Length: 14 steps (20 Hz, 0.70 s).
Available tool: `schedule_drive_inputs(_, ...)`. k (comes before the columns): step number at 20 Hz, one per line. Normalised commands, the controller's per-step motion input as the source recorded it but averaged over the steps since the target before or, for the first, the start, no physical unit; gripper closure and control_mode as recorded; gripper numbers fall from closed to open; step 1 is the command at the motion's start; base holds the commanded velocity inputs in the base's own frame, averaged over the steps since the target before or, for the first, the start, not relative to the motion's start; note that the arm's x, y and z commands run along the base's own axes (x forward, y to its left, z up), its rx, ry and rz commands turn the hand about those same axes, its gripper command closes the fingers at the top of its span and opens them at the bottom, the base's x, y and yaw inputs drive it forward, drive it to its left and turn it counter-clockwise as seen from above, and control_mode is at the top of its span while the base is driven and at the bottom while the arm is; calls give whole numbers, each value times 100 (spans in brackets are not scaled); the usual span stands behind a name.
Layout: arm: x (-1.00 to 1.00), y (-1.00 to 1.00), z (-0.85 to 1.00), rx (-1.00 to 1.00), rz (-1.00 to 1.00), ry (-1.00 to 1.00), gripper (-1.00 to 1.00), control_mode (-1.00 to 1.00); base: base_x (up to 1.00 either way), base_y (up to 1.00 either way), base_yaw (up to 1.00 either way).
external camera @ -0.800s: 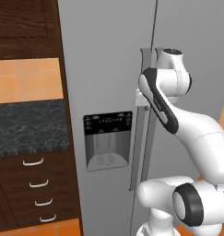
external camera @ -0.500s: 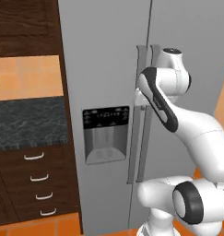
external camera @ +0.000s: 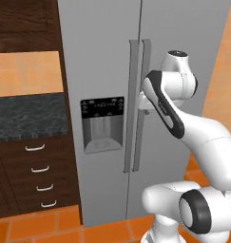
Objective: Take the strawberry from the fridge and place it on top of the pancake, located on the dining counter.
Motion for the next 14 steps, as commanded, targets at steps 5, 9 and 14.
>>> schedule_drive_inputs(5, 0, 0, 0, 0, 0, 0, -100, 100, -4, -7, -7)
schedule_drive_inputs(9, 0, 0, 0, 0, 0, 0, -100, 100, 0, -1, 1)
schedule_drive_inputs(14, 32, -10, -5, 0, 5, -5, -100, -100, 0, 0, 0)
